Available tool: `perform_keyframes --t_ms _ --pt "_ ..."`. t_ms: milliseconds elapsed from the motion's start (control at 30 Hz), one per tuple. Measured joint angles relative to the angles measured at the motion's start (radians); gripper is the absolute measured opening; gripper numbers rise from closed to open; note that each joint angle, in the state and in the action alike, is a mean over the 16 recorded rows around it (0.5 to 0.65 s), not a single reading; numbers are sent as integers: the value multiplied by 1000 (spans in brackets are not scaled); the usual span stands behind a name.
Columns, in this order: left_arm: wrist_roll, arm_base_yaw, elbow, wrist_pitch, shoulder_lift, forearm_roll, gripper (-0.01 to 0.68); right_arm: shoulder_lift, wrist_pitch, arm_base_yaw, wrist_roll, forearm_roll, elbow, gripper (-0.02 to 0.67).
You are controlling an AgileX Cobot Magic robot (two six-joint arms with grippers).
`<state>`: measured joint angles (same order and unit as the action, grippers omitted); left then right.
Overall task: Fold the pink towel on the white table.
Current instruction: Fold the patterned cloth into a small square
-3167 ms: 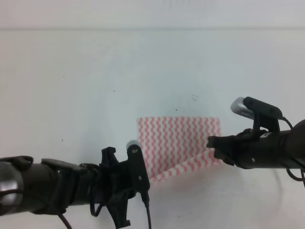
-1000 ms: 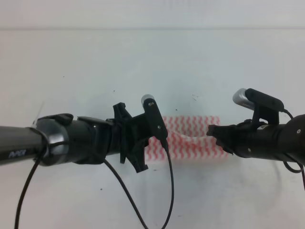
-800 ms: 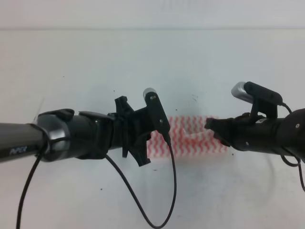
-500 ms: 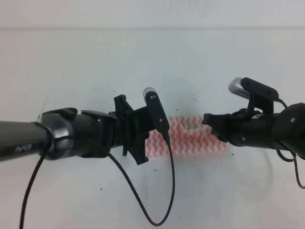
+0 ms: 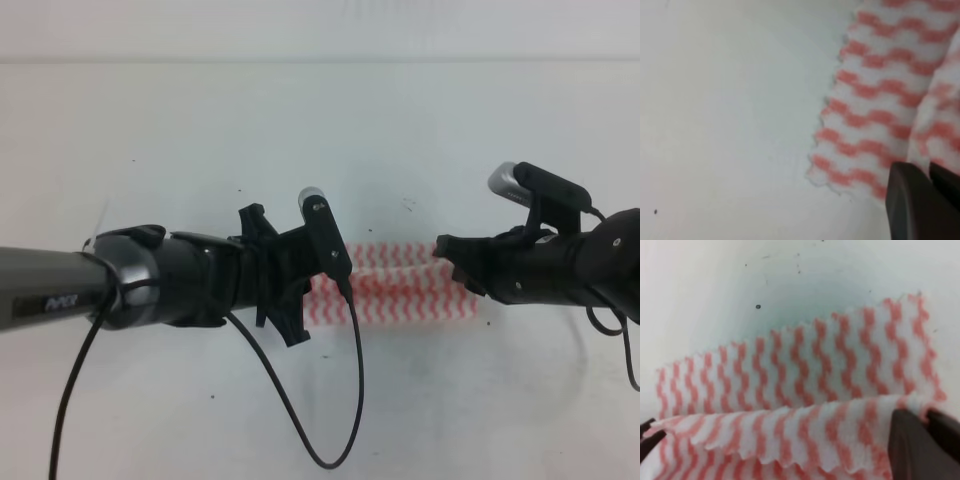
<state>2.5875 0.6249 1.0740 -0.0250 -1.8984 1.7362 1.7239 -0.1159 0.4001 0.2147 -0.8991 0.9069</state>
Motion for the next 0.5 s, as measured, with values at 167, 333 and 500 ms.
perform_keyframes --t_ms 167,333,500 --pt "1 -2 3 3 -4 -10 -3 2 0 0 0 1 2 -17" --pt "1 -4 8 10 -4 -10 -3 2 3 0 0 1 2 -17" --pt "0 -5 15 15 -3 -5 -3 1 5 0 1 -1 2 -17"
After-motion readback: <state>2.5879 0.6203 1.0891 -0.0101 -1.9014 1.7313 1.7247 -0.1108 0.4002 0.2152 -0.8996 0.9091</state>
